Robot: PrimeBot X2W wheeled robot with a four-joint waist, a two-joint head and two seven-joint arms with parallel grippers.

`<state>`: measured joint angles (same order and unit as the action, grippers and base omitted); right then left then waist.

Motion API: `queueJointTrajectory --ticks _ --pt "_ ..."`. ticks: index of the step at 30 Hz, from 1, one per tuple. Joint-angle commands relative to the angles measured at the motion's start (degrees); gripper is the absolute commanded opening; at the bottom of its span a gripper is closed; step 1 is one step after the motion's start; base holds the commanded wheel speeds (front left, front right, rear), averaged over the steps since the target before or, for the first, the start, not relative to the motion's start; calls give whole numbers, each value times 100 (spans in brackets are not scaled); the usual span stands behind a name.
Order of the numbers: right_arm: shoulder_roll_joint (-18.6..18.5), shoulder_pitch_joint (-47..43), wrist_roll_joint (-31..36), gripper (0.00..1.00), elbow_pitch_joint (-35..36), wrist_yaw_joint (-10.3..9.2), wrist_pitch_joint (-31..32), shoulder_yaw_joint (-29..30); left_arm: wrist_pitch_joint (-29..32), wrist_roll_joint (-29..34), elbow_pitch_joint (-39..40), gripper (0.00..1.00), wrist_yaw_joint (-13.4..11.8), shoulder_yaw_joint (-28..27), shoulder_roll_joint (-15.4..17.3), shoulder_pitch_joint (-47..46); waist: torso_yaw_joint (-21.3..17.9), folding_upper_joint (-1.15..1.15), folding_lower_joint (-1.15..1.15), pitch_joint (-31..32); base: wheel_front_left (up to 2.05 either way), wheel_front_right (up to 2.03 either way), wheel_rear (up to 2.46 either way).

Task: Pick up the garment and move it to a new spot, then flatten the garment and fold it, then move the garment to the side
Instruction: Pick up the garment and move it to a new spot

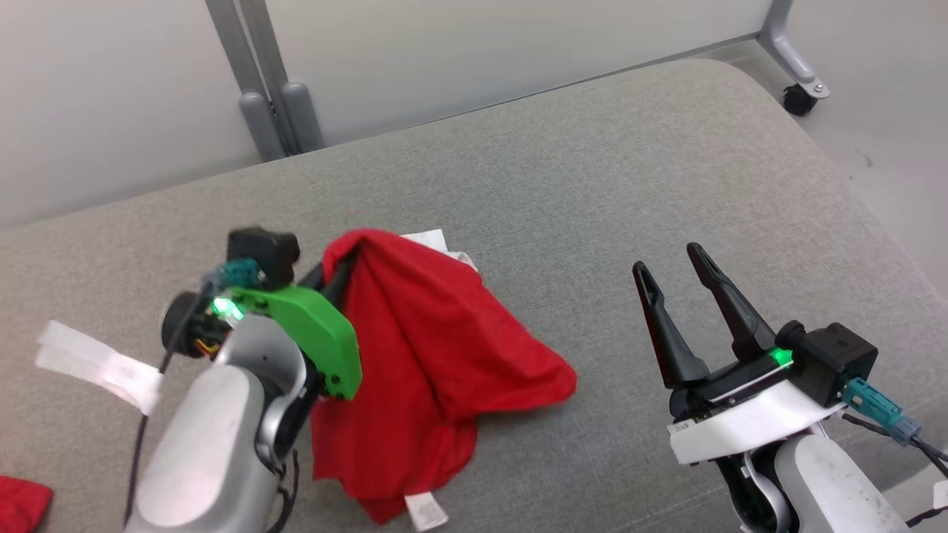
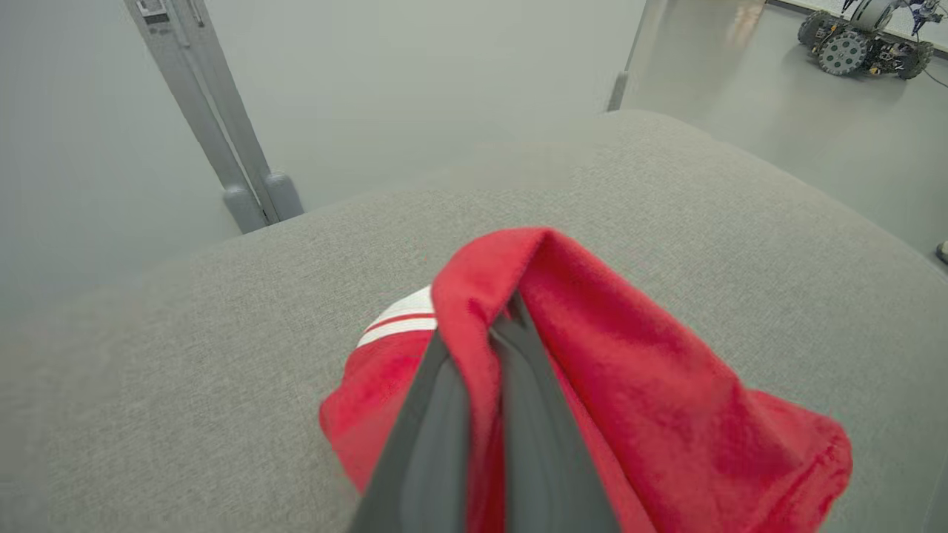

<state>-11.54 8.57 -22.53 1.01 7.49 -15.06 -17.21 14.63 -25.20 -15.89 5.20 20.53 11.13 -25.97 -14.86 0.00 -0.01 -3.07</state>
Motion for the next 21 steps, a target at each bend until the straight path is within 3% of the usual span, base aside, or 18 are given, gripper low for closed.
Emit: queueJointTrajectory --ticks 1,2,3,9,14,21 --pt "9 3 41 100 7 0 -15 14 -186 59 -298 0 -32 63 -70 155 -99 0 1 -72 0 0 0" --pt "12 2 41 100 -1 0 -15 19 -338 142 -489 28 -56 108 -100 177 -94 0 1 -82 0 0 0" --pt "13 -2 40 100 -24 0 -15 22 -490 197 -727 100 -74 160 -158 206 -83 0 1 -90 0 0 0" --pt "-5 -136 2 100 -129 0 -15 139 -1250 215 -1365 100 -50 175 -343 189 166 0 1 -41 0 0 0" --pt "-54 -235 -12 100 -181 0 -15 248 -1491 -70 -1065 100 25 14 -303 347 357 0 1 20 0 0 0" --pt "58 -437 51 100 -175 0 -15 418 -2068 -32 48 100 -485 -491 69 886 645 0 1 208 0 0 0"
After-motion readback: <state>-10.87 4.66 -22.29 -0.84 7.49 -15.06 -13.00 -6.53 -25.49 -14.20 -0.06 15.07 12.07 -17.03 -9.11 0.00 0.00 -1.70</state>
